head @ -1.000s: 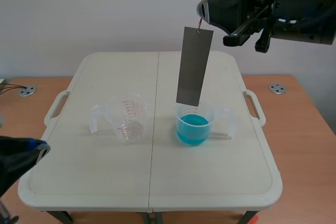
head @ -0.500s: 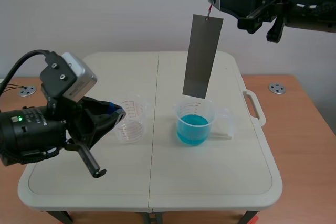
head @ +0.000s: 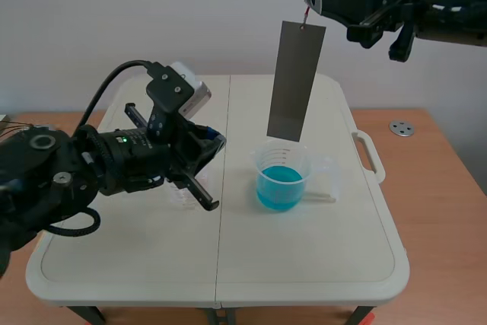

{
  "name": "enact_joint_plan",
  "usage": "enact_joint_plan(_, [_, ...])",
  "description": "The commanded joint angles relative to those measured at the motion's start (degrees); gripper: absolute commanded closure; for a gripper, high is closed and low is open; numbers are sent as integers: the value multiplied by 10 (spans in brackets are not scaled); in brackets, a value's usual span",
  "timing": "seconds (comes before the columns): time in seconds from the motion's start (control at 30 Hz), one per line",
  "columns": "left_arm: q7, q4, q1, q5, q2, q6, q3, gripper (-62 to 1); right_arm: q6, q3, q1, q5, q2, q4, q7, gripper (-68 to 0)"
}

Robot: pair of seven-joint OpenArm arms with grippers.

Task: Hold the metal plate by the orange handle, dip it into the blue solution, take it out and point at it, then put the plate back in the beaker on the left.
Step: 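Raise the plate and point at it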

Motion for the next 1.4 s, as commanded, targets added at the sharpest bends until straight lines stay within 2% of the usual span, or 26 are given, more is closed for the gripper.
enact_joint_plan(0.0, [-9,1,-17,6,14,1,0,-27,7,3,9,15,8,13,7,-15])
enact_joint_plan(0.13, [-10,-14,-34,17,33,1,1,-27,7,3,9,16,8,13,7,-15])
enact_joint_plan(0.37, [-9,-15,-38,17,34,0,2,-27,7,3,9,17,8,13,7,-15])
enact_joint_plan(0.53, [-8,-15,-38,17,34,-29,2,-27,7,3,9,16,8,13,7,-15])
enact_joint_plan(1.1, [-6,-15,-38,17,34,-29,2,-27,7,3,9,16,8,13,7,-15])
enact_joint_plan(1.23, [-8,-15,-38,17,30,-18,2,-27,7,3,9,16,8,13,7,-15])
enact_joint_plan(1.37, [-33,-7,-28,9,0,33,-7,-27,7,3,9,16,8,13,7,-15])
